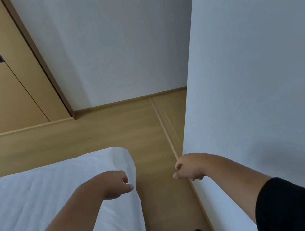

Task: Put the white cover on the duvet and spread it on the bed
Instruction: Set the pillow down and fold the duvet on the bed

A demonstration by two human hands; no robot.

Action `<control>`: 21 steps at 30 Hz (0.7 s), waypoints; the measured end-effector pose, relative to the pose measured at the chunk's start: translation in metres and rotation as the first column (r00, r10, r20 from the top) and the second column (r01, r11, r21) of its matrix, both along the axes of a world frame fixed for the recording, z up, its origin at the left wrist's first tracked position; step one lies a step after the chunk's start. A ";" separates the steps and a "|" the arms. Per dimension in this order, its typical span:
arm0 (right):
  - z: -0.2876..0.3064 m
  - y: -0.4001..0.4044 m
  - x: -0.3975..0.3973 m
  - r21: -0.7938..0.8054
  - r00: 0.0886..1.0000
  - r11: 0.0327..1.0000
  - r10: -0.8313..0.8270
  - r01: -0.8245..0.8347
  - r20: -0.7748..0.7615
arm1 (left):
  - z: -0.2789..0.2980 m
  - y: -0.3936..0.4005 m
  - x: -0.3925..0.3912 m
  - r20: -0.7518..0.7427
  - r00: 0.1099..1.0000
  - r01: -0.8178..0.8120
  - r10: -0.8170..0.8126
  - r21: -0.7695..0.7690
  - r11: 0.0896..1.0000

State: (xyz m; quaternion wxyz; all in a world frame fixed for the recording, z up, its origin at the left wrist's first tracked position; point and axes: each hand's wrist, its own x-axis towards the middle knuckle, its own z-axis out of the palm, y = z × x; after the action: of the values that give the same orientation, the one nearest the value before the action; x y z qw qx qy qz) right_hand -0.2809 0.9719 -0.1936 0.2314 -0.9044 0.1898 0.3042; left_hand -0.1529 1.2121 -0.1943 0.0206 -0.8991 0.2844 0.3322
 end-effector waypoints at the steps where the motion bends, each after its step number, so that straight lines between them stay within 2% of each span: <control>1: -0.005 -0.006 0.016 0.026 1.000 1.000 -0.012 0.012 -0.012 | -0.003 -0.010 0.016 0.005 1.000 -0.004 0.004 -0.022 1.000; 4: -0.023 -0.026 0.076 0.076 0.998 0.997 0.038 -0.034 -0.058 | -0.012 -0.035 0.068 0.035 0.997 -0.066 0.071 -0.127 0.990; 9: -0.039 -0.080 0.212 0.089 0.977 0.979 0.191 -0.183 -0.097 | -0.019 -0.071 0.177 0.013 0.992 -0.128 0.128 -0.049 0.991; 13: -0.023 -0.130 0.322 0.051 0.961 0.967 0.254 -0.250 -0.109 | -0.016 -0.108 0.273 0.008 0.968 -0.250 0.251 -0.068 0.966; 16: -0.005 -0.166 0.393 0.024 0.955 0.961 0.276 -0.275 -0.107 | -0.011 -0.141 0.334 -0.013 0.947 -0.319 0.320 -0.144 0.937; 21: -0.003 -0.206 0.492 0.020 0.942 0.954 0.300 -0.300 -0.151 | -0.021 -0.194 0.432 -0.064 0.939 -0.343 0.337 -0.196 0.919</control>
State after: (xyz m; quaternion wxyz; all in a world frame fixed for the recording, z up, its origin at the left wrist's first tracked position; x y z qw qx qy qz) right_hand 0.2114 0.7664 -0.1962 0.1661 -0.8972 0.0675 0.4037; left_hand 0.2786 1.0177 -0.2156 -0.1337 -0.9272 0.1567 0.3127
